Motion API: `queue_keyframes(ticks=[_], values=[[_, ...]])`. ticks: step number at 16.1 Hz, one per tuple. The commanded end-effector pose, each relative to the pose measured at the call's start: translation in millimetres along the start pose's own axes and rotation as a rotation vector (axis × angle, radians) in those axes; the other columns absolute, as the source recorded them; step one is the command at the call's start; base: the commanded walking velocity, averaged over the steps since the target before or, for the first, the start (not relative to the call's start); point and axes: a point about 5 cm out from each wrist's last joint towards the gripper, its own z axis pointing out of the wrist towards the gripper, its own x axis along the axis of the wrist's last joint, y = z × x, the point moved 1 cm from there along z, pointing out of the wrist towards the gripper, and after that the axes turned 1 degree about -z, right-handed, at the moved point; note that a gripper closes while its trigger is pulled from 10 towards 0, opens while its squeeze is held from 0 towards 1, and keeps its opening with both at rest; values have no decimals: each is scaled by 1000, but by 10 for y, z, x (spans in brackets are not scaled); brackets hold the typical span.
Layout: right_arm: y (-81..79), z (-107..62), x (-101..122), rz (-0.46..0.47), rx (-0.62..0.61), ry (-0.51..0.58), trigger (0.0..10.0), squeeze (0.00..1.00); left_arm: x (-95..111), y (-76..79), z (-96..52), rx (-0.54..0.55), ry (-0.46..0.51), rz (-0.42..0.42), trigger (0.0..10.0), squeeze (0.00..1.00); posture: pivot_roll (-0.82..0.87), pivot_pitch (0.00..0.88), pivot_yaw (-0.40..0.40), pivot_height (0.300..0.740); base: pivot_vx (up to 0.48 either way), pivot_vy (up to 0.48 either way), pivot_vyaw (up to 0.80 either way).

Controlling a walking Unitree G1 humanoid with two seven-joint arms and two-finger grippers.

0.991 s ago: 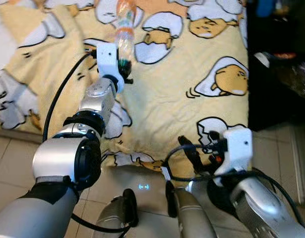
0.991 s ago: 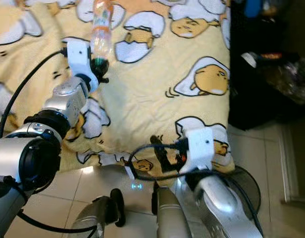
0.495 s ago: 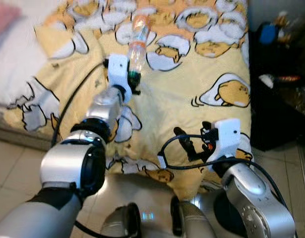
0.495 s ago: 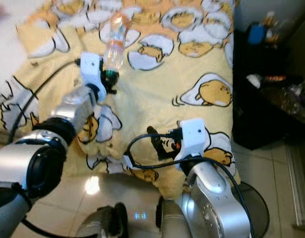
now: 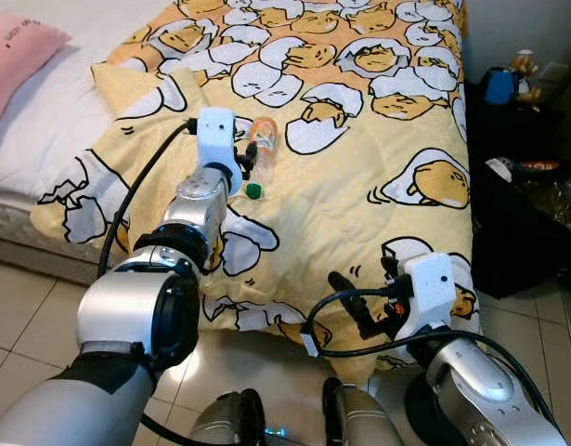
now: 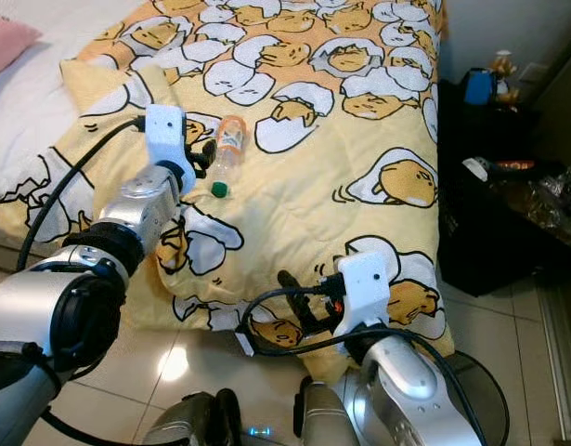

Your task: Clean up the room

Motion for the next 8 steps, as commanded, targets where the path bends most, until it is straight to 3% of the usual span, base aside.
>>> queue_keyframes(ticks=[1, 2, 3, 5, 7, 8], values=[[-10, -14, 10, -12, 11, 2, 10000, 0, -113, -57, -22, 24, -39, 28, 10000, 0, -366, 205, 2, 740, 0, 0, 0], [-13, -6, 8, -14, 17, 1, 10000, 0, -134, -81, -28, 32, -45, 22, 10000, 0, -366, 205, 2, 740, 0, 0, 0], [-13, 15, 8, -19, 19, 2, 10000, 0, -95, -149, -30, 61, -22, -2, 10000, 1000, -356, 201, 7, 740, 0, 0, 0], [65, 45, 121, -10, -66, 87, 10000, 0, 249, -126, -32, -12, 187, 119, 10000, 1000, -335, 183, 16, 740, 0, 0, 0], [129, 100, 192, -13, -114, 141, 10000, 0, 281, -123, -113, -95, 288, 160, 10000, 1000, -295, 173, 22, 740, 0, 0, 0], [153, 134, 188, -15, -122, 148, 10000, 0, 208, -72, -265, -161, 349, 200, 10000, 1000, -272, 168, 25, 740, 0, 0, 0]])
